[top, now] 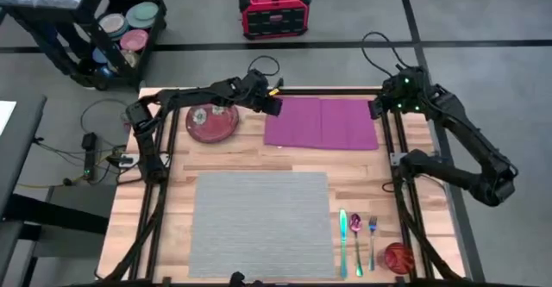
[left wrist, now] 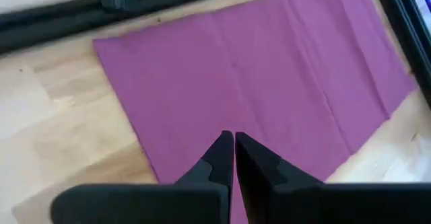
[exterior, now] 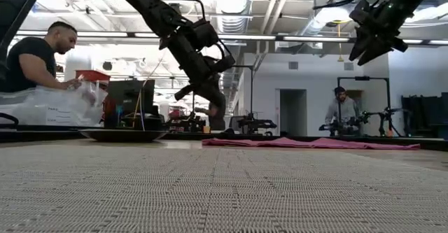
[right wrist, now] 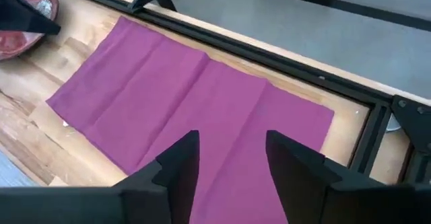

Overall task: Set table place
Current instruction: Fold the pink table towel

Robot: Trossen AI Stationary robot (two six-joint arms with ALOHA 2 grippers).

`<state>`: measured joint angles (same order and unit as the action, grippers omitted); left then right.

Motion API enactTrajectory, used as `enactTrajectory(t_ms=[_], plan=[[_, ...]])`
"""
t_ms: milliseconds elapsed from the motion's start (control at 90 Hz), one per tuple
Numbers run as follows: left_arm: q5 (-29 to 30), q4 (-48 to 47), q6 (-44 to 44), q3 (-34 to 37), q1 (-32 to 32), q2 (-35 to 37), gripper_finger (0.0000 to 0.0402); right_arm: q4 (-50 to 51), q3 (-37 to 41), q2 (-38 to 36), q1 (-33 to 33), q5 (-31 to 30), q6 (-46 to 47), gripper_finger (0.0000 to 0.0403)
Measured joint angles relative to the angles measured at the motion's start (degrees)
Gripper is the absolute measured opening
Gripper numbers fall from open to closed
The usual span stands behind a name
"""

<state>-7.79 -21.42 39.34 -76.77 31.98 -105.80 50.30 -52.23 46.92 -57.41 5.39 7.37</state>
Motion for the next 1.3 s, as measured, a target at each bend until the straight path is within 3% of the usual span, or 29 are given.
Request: enactTrajectory(t_ms=[78, 189, 300, 544, 778, 900, 1133, 1300], plan=[[-1.0, 1.0, 0.0, 0.0, -0.3, 0.0, 0.0000, 0.0, 0.0, 0.0, 0.0, 0.0, -0.4, 0.0153], [-1.4, 4.0, -6.6, 0.0, -0.6, -1.1, 0.0000, 0.0, 0.0, 0.1, 0.0, 0.0, -0.3, 0.0151], [-5.8, 3.5, -5.9, 0.0, 0.4, -3.3, 0.0000, 0.5, 0.0, 0.3, 0.0, 0.2, -0.3, 0.0152], [-9.0, -0.9, -8.6, -0.1, 0.4, -5.0, 0.0000, 0.7, 0.0, 2.1, 0.0, 0.5, -0.4, 0.0187], [-8.0, -10.2, -18.5, -8.1, 0.3, -4.9, 0.0000, 1.0, 0.0, 5.3, 0.0, 0.5, -2.8, 0.0233], [-8.0, -13.6, -18.9, -12.0, 0.3, -4.9, 0.0000, 1.6, 0.0, 7.1, 0.0, 0.6, -2.6, 0.0241], [-12.3, -7.9, -13.7, -18.4, 0.1, -4.7, 0.0000, 2.0, -0.3, 8.2, 0.0, 5.0, -0.3, 0.0231], [-12.2, -7.8, -22.4, -23.8, -1.4, -4.6, 0.0000, 1.9, -3.3, 8.0, 0.0, 5.3, -0.3, 0.0219]])
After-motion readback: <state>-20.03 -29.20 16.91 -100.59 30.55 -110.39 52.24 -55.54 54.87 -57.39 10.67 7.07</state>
